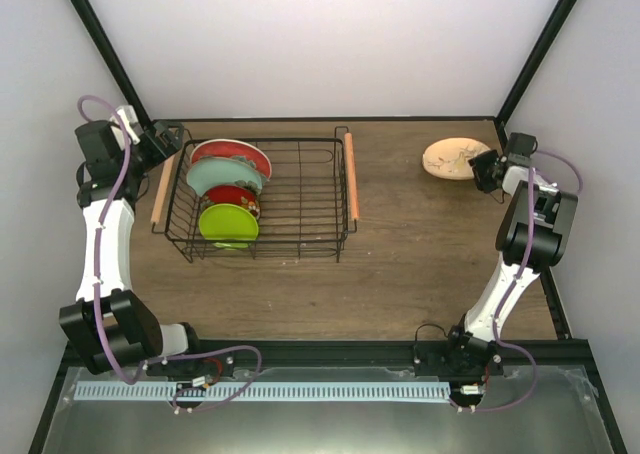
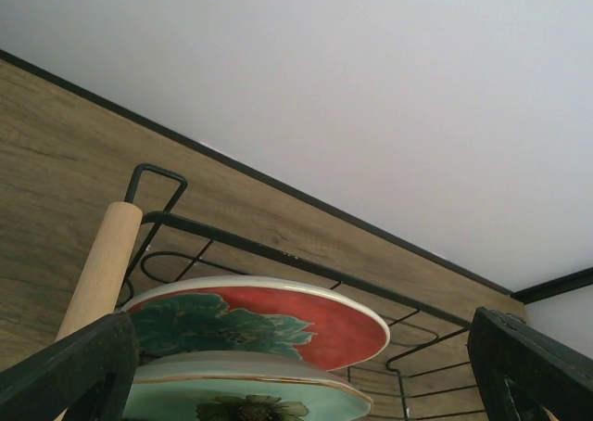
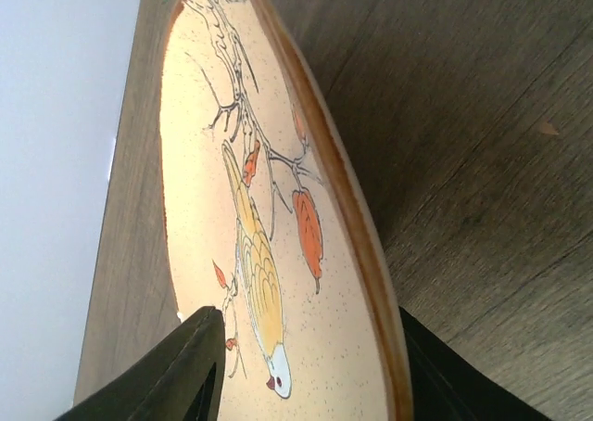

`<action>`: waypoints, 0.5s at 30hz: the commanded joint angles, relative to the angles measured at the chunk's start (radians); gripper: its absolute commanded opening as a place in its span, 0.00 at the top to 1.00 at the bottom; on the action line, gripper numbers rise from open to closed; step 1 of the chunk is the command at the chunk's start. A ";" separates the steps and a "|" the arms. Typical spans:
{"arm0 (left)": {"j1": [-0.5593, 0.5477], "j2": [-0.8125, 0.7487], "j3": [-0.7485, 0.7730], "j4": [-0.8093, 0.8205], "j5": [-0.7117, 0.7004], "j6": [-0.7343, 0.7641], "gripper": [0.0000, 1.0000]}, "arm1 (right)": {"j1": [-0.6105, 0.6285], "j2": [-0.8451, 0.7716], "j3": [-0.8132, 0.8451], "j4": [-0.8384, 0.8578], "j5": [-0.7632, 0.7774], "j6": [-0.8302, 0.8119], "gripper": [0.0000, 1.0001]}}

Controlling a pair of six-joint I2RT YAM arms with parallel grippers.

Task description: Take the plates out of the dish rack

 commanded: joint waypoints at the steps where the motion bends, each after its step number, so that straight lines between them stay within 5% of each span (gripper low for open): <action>1: 0.003 -0.016 -0.011 0.004 0.012 0.006 0.00 | -0.004 -0.006 -0.002 0.010 -0.010 -0.005 0.52; 15: 0.004 -0.026 -0.025 0.002 0.014 0.003 0.00 | -0.004 0.024 -0.011 -0.205 0.051 -0.071 0.31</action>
